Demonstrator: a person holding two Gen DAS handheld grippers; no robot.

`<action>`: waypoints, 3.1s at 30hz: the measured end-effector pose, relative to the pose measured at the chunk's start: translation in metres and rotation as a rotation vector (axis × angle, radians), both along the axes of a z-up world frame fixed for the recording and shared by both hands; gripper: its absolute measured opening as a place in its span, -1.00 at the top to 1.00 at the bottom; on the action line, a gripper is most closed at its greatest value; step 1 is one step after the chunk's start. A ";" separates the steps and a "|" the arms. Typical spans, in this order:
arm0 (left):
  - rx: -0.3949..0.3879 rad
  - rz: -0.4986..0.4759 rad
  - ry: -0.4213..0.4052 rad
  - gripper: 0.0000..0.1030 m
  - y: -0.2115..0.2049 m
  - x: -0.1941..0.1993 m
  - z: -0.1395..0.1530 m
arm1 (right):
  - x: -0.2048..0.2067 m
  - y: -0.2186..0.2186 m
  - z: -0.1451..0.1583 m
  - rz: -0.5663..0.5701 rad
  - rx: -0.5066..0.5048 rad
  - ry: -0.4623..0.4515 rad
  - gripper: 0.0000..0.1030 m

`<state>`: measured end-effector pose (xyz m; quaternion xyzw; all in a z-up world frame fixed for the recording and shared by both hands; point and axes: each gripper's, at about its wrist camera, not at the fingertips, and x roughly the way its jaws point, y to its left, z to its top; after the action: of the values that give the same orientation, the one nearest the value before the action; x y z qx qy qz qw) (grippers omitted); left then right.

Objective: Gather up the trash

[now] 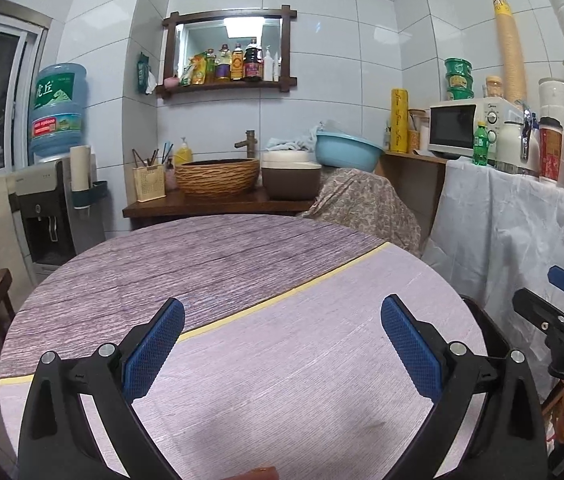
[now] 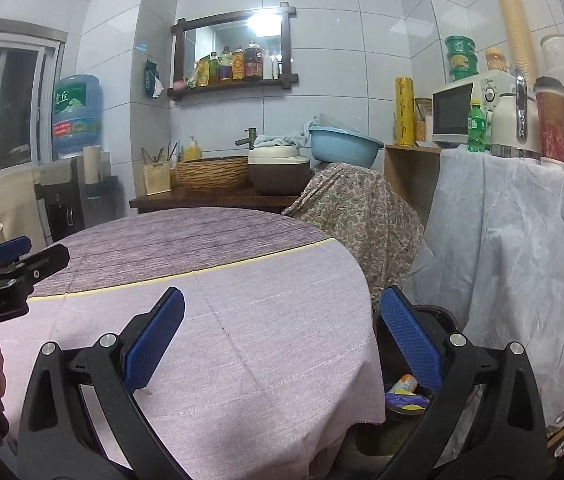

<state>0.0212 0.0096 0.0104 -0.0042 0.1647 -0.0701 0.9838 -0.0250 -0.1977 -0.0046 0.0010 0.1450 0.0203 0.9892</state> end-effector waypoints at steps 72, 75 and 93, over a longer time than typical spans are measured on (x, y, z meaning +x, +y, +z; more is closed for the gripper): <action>0.001 0.049 0.015 -0.89 0.006 -0.001 -0.002 | -0.006 -0.022 -0.001 -0.017 0.026 0.006 -0.89; 0.000 0.049 0.014 -0.89 0.006 -0.001 -0.002 | -0.006 -0.022 -0.001 -0.018 0.027 0.006 -0.89; -0.012 0.049 0.028 -0.89 0.005 0.000 0.001 | -0.006 -0.024 -0.001 -0.022 0.033 0.008 -0.89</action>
<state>0.0212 0.0149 0.0109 -0.0152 0.1779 -0.0470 0.9828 -0.0315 -0.2214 -0.0060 0.0189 0.1484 0.0119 0.9887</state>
